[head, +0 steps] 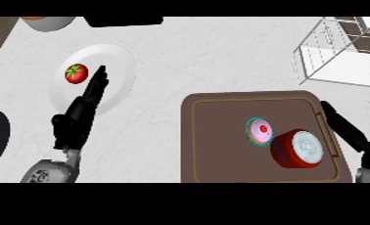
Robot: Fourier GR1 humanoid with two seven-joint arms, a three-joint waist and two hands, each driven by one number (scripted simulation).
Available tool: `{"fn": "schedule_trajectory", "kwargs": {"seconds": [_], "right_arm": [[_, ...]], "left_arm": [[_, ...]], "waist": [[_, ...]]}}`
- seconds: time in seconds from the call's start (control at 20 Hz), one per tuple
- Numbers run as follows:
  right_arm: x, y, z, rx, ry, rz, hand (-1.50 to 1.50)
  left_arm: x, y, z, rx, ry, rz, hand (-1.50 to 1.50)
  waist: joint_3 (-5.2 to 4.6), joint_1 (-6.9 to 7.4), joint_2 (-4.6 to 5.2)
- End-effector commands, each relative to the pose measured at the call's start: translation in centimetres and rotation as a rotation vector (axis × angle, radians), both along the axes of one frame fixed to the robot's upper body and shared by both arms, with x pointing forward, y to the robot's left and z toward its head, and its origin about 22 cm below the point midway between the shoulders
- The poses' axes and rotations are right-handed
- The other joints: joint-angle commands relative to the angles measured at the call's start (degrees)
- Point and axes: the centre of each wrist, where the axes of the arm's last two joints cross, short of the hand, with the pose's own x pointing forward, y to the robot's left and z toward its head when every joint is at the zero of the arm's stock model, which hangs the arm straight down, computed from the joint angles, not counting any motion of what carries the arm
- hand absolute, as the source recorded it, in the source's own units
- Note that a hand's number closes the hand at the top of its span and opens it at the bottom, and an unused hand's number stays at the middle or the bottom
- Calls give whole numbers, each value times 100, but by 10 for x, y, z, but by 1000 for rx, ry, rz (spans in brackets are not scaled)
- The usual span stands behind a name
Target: Pick the cupcake from the tray and place it in the tiered shelf
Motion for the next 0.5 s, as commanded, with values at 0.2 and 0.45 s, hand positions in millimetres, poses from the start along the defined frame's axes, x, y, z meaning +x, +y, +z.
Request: {"fn": "schedule_trajectory", "kwargs": {"seconds": [0.2, 0.45], "right_arm": [[-56, 26, 7, 45, -5, 203, -150], [-70, 15, 50, -97, 185, 295, -150]], "left_arm": [[13, -6, 0, -1, 1, -28, 0], [15, -20, -1, 8, -2, -57, 0]], "waist": [[-5, 250, -10], [-14, 286, -1]]}}
